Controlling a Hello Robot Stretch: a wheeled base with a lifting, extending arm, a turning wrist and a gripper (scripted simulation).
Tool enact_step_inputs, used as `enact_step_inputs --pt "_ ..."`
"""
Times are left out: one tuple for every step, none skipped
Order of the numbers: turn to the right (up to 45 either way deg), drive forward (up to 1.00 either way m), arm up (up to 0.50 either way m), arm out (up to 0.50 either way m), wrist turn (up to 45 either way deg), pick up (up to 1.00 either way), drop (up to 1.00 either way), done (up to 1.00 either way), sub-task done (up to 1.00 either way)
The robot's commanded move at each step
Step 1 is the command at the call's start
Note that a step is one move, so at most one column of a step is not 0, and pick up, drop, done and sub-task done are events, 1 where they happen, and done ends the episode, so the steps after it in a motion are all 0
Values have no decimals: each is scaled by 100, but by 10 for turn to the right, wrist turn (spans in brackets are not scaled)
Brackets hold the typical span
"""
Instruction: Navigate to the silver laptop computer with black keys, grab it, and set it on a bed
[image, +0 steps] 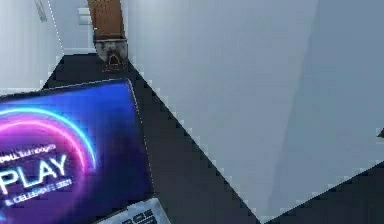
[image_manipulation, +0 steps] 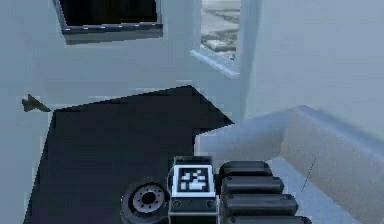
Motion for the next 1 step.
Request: enact_step_inputs --pt "-270 0 0 0 0 0 0 0 0"
